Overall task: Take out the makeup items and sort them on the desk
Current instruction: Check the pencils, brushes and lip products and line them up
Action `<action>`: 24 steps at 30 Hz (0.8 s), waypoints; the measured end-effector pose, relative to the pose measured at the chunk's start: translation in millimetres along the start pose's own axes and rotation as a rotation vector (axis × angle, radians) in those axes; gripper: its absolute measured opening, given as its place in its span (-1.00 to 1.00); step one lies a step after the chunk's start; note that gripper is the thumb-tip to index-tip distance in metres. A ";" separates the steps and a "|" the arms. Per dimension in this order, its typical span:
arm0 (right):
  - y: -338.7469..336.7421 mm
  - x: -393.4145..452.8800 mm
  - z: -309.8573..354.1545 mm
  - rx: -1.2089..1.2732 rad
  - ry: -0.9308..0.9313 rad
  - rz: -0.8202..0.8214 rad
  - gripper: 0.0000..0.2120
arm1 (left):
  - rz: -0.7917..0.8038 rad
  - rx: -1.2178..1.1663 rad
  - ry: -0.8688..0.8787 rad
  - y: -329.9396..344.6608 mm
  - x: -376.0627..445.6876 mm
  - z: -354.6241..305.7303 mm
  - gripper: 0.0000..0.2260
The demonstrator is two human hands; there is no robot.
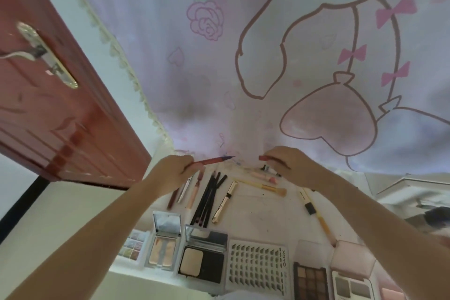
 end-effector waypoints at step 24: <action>23.0 43.3 23.4 0.001 -0.023 0.113 -0.75 | 0.032 -0.110 -0.032 17.1 -10.4 -8.8 -0.66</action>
Point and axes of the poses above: each hand's wrist, its own x-axis towards the middle knuckle, its own y-axis out of the palm, z = x × y, the point moved 2 cm from there along x, towards the middle knuckle, and after that the axes turned 15 degrees about z, right-handed, at the moved point
